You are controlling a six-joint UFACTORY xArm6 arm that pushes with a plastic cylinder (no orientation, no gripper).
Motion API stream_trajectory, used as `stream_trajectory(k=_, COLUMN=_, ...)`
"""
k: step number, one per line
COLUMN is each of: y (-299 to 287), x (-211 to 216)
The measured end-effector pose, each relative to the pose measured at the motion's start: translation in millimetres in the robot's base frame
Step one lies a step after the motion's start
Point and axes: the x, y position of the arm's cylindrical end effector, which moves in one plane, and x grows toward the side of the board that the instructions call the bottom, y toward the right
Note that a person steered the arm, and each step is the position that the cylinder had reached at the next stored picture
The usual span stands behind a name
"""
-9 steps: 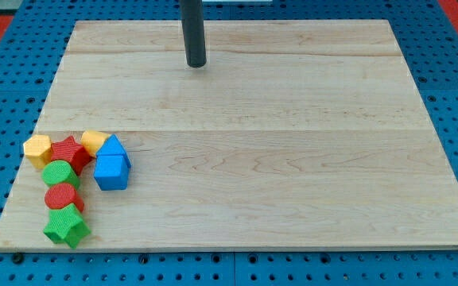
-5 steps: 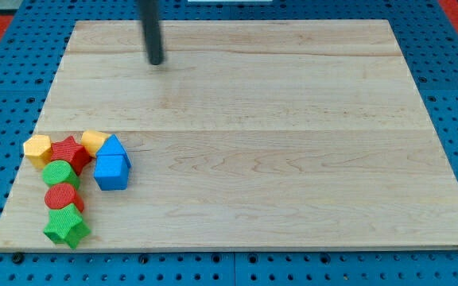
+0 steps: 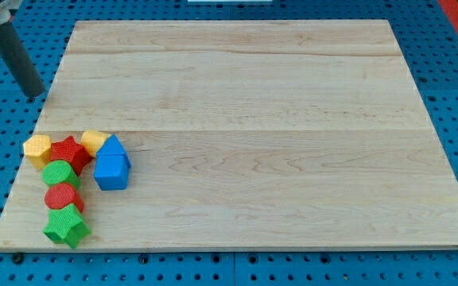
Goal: Move the green star slightly right
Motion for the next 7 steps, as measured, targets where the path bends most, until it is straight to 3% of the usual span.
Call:
stream_trajectory(k=1, y=5.7, x=30.9)
stream_trajectory(k=3, y=8.0, x=183.4)
stream_trajectory(k=4, y=45.9, x=225.7)
stream_trajectory(k=6, y=124.8, x=225.9)
stream_trajectory(k=7, y=131.7, x=226.1)
